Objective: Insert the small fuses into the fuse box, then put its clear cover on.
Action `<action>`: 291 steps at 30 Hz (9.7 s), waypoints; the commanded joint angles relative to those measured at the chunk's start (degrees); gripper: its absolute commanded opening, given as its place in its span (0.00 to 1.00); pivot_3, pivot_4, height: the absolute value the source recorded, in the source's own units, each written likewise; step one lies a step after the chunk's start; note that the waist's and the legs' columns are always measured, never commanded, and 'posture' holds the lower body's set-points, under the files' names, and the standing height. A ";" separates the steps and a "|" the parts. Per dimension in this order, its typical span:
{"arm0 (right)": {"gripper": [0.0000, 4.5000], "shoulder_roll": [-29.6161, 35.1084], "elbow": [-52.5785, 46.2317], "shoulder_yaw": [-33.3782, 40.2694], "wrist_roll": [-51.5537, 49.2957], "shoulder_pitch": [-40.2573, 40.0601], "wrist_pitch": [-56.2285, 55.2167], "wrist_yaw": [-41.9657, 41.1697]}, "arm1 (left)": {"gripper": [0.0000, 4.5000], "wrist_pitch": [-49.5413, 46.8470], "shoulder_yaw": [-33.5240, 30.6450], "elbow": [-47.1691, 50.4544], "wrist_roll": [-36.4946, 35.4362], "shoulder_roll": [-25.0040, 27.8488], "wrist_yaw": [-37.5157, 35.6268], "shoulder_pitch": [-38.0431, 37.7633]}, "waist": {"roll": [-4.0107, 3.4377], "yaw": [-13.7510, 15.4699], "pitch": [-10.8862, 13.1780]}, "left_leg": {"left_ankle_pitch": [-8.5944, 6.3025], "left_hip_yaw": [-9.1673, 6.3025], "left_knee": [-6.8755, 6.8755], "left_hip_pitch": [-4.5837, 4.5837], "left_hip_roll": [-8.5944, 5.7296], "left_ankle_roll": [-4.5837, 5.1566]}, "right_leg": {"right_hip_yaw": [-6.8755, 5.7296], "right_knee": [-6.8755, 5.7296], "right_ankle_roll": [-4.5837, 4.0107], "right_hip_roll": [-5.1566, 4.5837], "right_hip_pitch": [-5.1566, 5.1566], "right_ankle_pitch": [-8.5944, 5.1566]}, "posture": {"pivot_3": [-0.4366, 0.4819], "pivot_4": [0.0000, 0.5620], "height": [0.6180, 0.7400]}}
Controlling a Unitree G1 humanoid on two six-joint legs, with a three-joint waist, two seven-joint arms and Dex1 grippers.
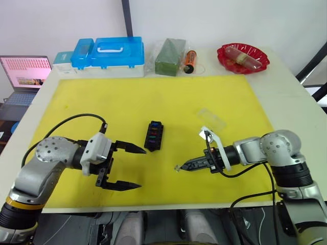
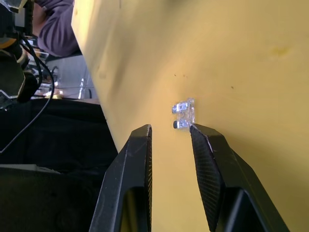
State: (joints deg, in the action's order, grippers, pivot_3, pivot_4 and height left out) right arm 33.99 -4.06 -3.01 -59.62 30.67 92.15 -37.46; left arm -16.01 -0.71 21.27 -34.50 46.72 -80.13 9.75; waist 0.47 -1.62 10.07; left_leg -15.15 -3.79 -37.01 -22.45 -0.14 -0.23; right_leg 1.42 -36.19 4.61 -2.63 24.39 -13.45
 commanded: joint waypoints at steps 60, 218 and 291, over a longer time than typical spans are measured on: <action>0.00 6.24 -7.50 0.01 -42.82 -13.82 -15.44 40.77 | 1.00 0.47 -1.15 4.70 -1.72 -0.61 3.85 -3.77 | 0.23 0.71 -0.17 | -0.05 -0.01 -0.02 0.11 0.15 0.08 | 0.03 0.02 -0.25 0.15 -0.15 -0.18 | 0.48 0.27 1.00; 0.01 -6.71 11.70 -30.19 44.14 35.66 -40.78 -14.67 | 1.00 7.28 2.71 -34.47 11.77 -12.64 7.38 20.68 | -0.02 -0.72 0.03 | -0.08 0.00 0.01 -0.04 -0.03 0.15 | -0.03 -0.10 -0.04 -0.08 0.15 -0.04 | 0.48 0.27 1.00; 0.46 -9.60 16.43 -24.77 55.74 32.47 -44.68 -24.13 | 1.00 8.14 2.54 -34.51 13.04 -13.07 8.07 21.93 | -0.02 -0.75 0.03 | -0.06 -0.03 0.00 -0.02 -0.04 0.11 | -0.04 -0.16 -0.04 -0.08 0.15 -0.04 | 0.48 0.27 1.00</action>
State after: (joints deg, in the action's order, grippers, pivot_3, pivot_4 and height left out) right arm 23.81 15.14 -30.13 -3.04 61.99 47.37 -60.90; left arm -8.46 2.61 -14.10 -21.69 33.16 -72.06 30.26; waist 0.45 -2.37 10.10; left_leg -15.22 -3.82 -37.01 -22.48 -0.18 -0.12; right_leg 1.39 -36.35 4.57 -2.71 24.54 -13.48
